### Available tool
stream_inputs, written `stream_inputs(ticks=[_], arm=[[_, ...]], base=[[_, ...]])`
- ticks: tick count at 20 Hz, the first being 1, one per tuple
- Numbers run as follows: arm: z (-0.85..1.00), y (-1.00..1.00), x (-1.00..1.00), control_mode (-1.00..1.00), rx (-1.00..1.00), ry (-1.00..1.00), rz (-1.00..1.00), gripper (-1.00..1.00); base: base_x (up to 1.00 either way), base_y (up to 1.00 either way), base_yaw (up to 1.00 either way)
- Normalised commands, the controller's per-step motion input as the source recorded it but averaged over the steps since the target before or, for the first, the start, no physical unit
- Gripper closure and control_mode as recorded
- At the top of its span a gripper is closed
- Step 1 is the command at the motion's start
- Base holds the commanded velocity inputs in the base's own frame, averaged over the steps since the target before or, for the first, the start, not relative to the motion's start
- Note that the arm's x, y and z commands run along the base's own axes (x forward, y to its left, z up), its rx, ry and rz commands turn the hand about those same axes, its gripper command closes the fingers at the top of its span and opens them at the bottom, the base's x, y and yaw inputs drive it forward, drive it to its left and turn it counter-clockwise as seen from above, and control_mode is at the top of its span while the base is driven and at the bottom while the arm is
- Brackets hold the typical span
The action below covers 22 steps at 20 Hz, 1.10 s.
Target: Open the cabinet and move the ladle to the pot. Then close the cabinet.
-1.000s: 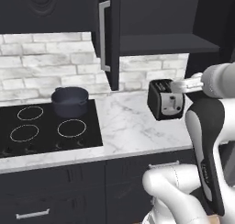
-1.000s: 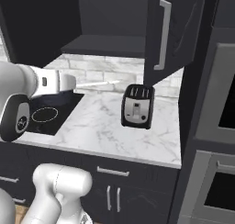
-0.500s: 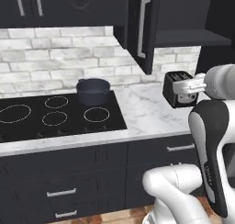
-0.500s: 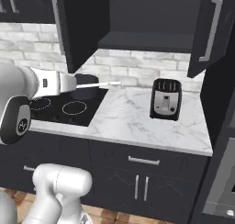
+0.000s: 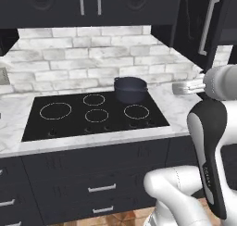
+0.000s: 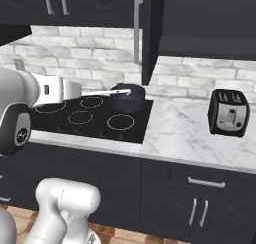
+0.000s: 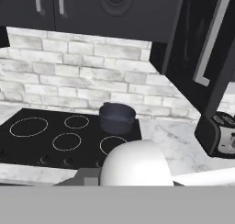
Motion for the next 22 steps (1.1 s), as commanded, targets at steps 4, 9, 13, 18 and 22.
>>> stream_inputs(ticks=[4,9,13,18,22], arm=[[0.00,0.00,0.00,1.00,0.00,0.00,0.00,1.00],[0.00,0.00,0.00,1.00,0.00,0.00,0.00,1.00],[0.00,0.00,0.00,1.00,0.00,0.00,0.00,1.00],[0.00,0.00,0.00,1.00,0.00,0.00,0.00,1.00],[0.00,0.00,0.00,1.00,0.00,0.00,0.00,1.00]], base=[[0.11,0.34,0.00],[0.38,0.17,0.00],[0.56,0.25,0.00],[0.50,0.28,0.00],[0.34,0.21,0.00]])
